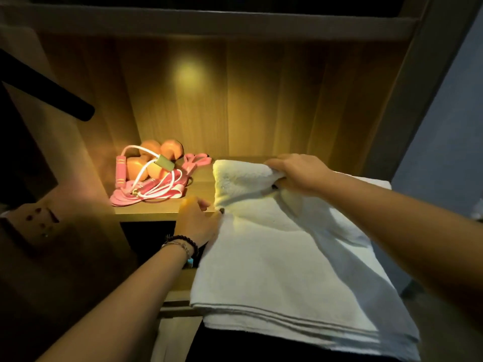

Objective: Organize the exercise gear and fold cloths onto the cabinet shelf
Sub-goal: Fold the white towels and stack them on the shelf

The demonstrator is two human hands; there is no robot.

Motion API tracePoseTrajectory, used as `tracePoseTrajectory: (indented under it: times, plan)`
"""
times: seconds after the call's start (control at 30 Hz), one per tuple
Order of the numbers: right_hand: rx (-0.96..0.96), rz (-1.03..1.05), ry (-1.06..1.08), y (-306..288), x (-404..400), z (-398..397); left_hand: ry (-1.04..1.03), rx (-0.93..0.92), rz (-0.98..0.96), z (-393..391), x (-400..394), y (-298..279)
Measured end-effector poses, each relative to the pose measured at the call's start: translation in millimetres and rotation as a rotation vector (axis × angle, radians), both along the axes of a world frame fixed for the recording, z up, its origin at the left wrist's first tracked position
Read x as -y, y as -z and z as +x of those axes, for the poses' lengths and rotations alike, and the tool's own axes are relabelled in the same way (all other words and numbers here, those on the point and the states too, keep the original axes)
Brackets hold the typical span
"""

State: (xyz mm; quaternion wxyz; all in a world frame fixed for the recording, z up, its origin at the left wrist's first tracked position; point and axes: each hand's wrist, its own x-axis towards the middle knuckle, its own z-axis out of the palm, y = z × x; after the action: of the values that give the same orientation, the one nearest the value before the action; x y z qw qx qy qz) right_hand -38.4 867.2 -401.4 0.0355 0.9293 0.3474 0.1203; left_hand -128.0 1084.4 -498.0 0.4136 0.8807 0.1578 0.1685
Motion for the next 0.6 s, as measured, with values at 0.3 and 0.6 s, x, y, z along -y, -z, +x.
tracePoseTrajectory:
  times: [0.3, 0.6]
  plan:
    - [0.207, -0.041, -0.092, 22, 25, -57, 0.314, -0.485, -1.046, 6, 19, -54]
    - [0.367, 0.013, -0.276, 47, 62, -147, 0.113, 0.087, -0.827, -64, 68, -39]
